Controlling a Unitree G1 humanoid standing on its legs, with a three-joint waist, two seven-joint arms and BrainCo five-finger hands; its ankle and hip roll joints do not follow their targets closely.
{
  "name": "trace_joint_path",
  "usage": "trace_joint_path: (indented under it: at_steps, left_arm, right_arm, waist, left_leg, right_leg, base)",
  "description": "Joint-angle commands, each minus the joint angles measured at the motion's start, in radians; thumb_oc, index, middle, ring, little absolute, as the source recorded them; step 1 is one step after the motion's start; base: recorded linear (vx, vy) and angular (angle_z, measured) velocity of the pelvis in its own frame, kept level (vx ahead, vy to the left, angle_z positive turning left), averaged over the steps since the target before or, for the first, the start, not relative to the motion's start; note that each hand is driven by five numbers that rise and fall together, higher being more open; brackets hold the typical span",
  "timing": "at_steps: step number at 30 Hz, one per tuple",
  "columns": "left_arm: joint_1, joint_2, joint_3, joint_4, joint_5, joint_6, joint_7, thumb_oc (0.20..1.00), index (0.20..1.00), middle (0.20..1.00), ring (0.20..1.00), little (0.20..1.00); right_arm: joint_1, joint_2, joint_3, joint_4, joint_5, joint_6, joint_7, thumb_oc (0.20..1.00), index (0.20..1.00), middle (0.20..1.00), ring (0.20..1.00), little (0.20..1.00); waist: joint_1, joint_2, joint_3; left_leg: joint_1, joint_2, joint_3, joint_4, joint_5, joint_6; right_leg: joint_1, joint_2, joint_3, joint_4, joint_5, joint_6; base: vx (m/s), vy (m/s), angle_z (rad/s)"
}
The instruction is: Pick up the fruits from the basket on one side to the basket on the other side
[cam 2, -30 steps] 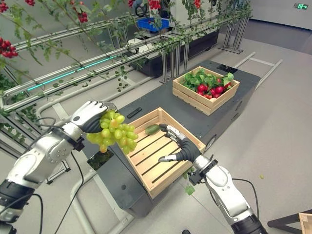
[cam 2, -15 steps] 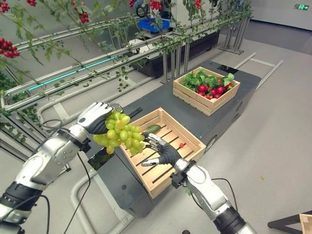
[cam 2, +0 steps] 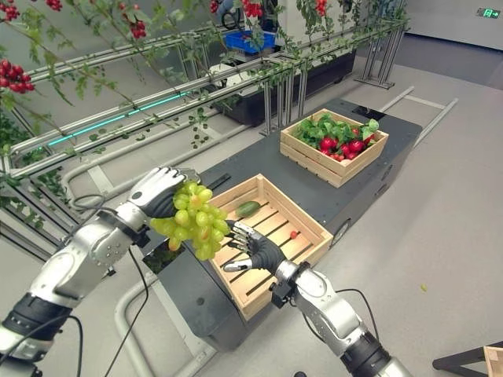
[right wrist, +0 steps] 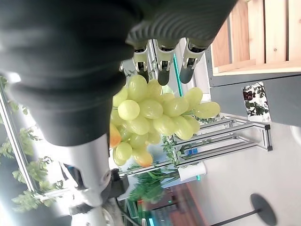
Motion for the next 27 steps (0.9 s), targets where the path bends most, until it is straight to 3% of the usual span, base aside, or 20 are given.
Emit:
trace_joint_path:
  at_steps: [1, 16, 27]
  left_arm:
    - [-0.117, -0.027, 0.004, -0.018, -0.059, -0.006, 0.030, 0.200, 0.200, 0.200, 0.200, 0.200]
    - [-0.062, -0.024, 0.033, -0.100, -0.093, -0.023, 0.011, 0.200, 0.200, 0.200, 0.200, 0.200]
    - [-0.054, -0.031, 0.020, -0.111, -0.080, -0.035, 0.029, 0.200, 0.200, 0.200, 0.200, 0.200]
  right_arm:
    - [-0.073, 0.059, 0.046, 0.001, 0.103, -0.036, 0.023, 1.000, 1.000, 1.000, 1.000, 1.000]
    - [-0.100, 0.091, 0.071, 0.120, 0.079, -0.043, 0.013, 1.000, 1.000, 1.000, 1.000, 1.000]
    - [-0.147, 0.162, 0.096, 0.219, 0.219, -0.047, 0.005, 1.000, 1.000, 1.000, 1.000, 1.000]
  waist:
    - [0.012, -0.013, -0.044]
    - [0.022, -0.008, -0.050]
    - [0.032, -0.007, -0.052]
  left_leg:
    - [0.046, -0.063, 0.020, 0.031, -0.176, 0.038]
    - [0.046, -0.066, 0.017, 0.029, -0.177, 0.039]
    - [0.046, -0.069, 0.017, 0.029, -0.178, 0.040]
  right_leg:
    - [-0.005, -0.018, 0.033, 0.016, -0.086, 0.041]
    - [-0.006, -0.021, 0.034, 0.014, -0.083, 0.042]
    - [-0.007, -0.025, 0.035, 0.013, -0.081, 0.043]
  base:
    - [0.00, 0.000, 0.00]
    - [0.00, 0.000, 0.00]
    - [0.00, 0.000, 0.00]
